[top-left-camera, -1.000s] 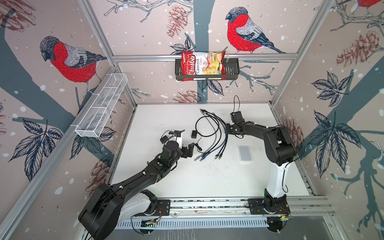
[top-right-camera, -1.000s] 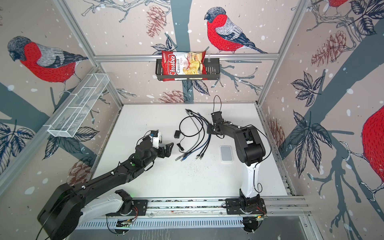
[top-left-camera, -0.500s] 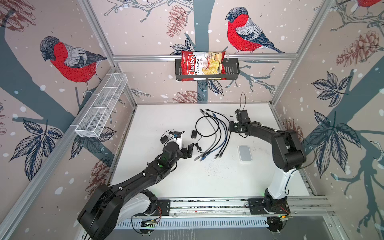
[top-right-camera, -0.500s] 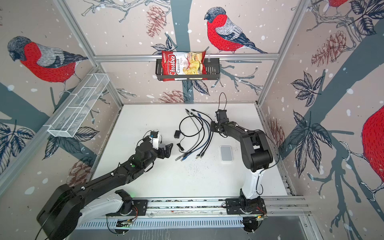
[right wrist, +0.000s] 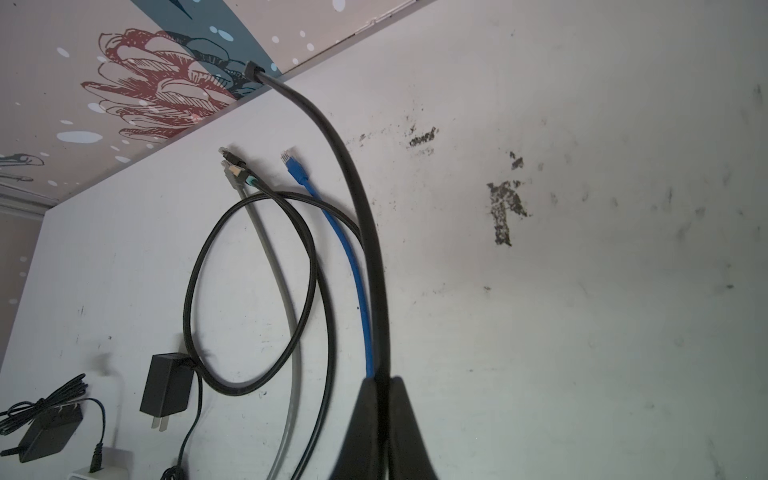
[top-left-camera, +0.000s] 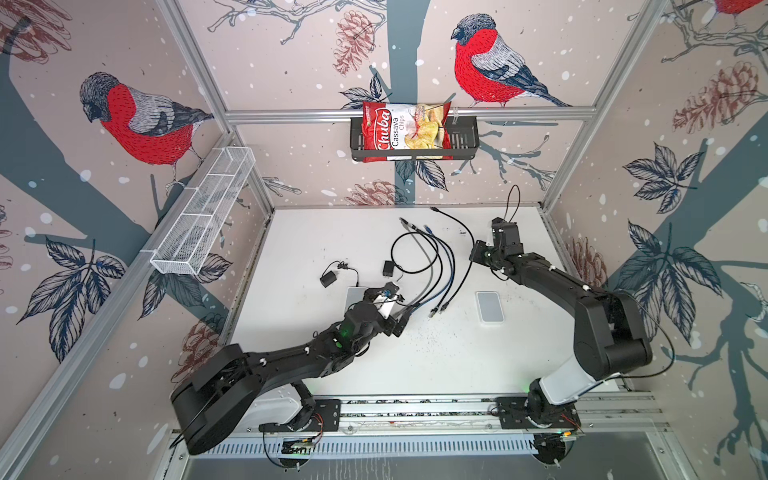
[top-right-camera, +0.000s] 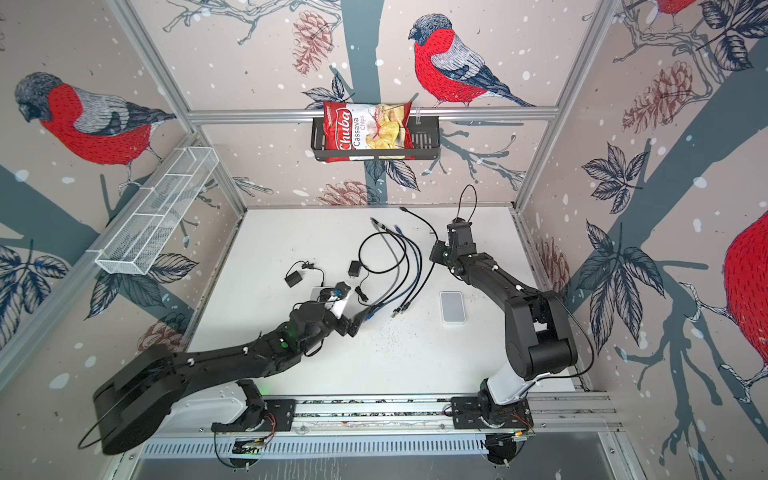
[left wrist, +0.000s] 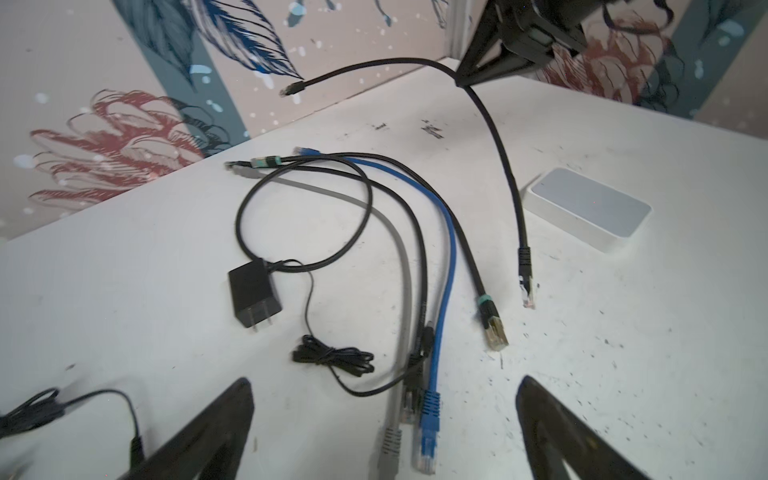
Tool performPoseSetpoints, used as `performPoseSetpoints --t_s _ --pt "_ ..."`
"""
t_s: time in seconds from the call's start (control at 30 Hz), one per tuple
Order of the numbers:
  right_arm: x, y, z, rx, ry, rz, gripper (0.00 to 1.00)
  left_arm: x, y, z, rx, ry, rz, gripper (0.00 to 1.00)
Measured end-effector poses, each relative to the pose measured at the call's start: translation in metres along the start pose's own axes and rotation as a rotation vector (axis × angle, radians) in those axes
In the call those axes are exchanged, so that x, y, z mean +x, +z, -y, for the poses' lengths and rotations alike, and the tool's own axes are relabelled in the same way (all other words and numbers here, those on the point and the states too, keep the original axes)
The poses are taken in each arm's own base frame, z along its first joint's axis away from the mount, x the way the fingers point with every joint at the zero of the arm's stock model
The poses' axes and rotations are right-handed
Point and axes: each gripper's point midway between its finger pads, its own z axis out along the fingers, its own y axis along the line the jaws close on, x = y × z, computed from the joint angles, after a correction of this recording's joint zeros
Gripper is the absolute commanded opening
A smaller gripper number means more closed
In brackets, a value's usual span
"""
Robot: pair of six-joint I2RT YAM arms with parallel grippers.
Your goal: Insert the plug into the switch port
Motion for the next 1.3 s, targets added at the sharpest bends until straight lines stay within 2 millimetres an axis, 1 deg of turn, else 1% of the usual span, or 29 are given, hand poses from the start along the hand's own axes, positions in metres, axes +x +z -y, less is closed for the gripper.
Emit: performPoseSetpoints --t_s 0.1,0.17,0.3,0.37,0.5,0.63,0.7,0.9,1.03,1.17,1.3 --pt "0.004 -0.003 0.002 0.002 0.025 -0.004 0.0 -0.006 0.015 0.019 0.041 0.079 0.01 0.96" --pt "0.002 -0.005 0.001 0.0 0.029 0.001 0.0 -0.008 0.022 0.03 0.071 0.128 0.018 0.97" --pt "0.001 -0.008 0.0 0.0 0.048 0.002 0.0 -0.006 0.032 0.052 0.137 0.233 0.039 0.97" --pt "-0.001 -0.008 -0.001 -0.001 0.051 0.002 0.0 -0.006 0.038 0.058 0.144 0.27 0.044 0.97" --pt "-0.006 -0.011 -0.003 -0.001 0.063 0.002 0.0 -0.001 0.051 0.074 0.163 0.355 0.053 0.97" --pt "-0.008 -0.012 -0.003 -0.002 0.08 0.0 0.0 0.012 0.057 0.091 0.187 0.436 0.061 0.94" --pt "-0.009 -0.013 -0.004 -0.008 0.085 -0.003 0.0 0.017 0.062 0.095 0.189 0.452 0.058 0.92" --pt "-0.015 -0.019 -0.008 -0.025 0.092 0.004 0.0 0.009 0.076 0.097 0.167 0.454 0.091 0.8" --pt "-0.016 -0.022 -0.011 -0.04 0.108 0.004 0.0 0.008 0.082 0.095 0.139 0.459 0.096 0.74" --pt "-0.015 -0.023 -0.012 -0.046 0.108 0.001 0.0 0.014 0.087 0.09 0.105 0.483 0.084 0.64" --pt "-0.013 -0.024 -0.012 -0.052 0.112 -0.004 0.0 0.011 0.09 0.084 0.055 0.498 0.096 0.54"
